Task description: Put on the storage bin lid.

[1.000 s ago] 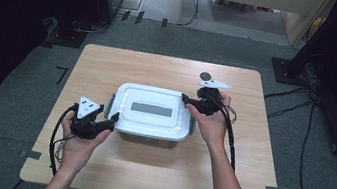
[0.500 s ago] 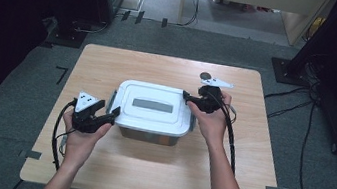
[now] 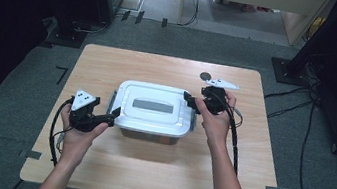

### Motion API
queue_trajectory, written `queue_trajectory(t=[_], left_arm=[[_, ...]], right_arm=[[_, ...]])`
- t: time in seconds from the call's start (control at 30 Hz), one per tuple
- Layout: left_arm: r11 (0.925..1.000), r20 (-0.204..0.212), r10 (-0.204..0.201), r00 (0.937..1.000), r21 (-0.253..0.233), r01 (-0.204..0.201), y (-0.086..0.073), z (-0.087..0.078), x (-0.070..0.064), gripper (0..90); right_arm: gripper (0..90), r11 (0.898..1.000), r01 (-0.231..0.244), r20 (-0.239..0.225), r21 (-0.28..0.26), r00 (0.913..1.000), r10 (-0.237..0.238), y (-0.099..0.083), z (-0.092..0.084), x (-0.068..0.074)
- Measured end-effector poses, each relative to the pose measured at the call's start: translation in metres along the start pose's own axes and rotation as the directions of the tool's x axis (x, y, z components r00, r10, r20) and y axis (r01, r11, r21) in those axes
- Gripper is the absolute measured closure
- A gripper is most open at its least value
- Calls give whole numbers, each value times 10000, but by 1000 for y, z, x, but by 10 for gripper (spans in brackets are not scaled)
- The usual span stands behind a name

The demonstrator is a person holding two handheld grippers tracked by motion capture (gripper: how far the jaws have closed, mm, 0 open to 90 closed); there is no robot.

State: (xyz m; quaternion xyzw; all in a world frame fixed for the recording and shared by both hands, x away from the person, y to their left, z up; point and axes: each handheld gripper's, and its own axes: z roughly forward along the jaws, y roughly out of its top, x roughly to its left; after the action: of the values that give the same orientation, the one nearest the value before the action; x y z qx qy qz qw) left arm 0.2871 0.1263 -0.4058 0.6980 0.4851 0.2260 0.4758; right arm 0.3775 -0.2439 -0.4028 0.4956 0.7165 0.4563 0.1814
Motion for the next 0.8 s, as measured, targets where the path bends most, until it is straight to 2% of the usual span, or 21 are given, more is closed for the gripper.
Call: queue_trajectory(t=[0.13, 0.27, 0.4, 0.6, 0.8], left_arm=[[9999, 53, 33, 10000, -100, -32, 1, -10, 5, 135], [9999, -70, 1, 10000, -131, -2, -2, -18, 12, 134], [9999, -159, 75, 9998, -95, -76, -6, -22, 15, 135], [9992, -522, 255, 9983, -290, -270, -18, -36, 21, 135], [9994, -933, -39, 9956, -360, 5, -38, -42, 33, 135]], right_arm=[[232, 9997, 82, -38, -248, 10000, -83, -3, -17, -1], [232, 9992, -180, -113, -352, 9998, 176, -7, -34, -4], [234, 9992, -166, 23, -372, 9999, 167, -13, -48, -7], [236, 9990, -148, 241, -417, 9996, 158, -31, -68, -17], [235, 9997, -99, 392, -223, 9992, 108, -55, -84, -25]])
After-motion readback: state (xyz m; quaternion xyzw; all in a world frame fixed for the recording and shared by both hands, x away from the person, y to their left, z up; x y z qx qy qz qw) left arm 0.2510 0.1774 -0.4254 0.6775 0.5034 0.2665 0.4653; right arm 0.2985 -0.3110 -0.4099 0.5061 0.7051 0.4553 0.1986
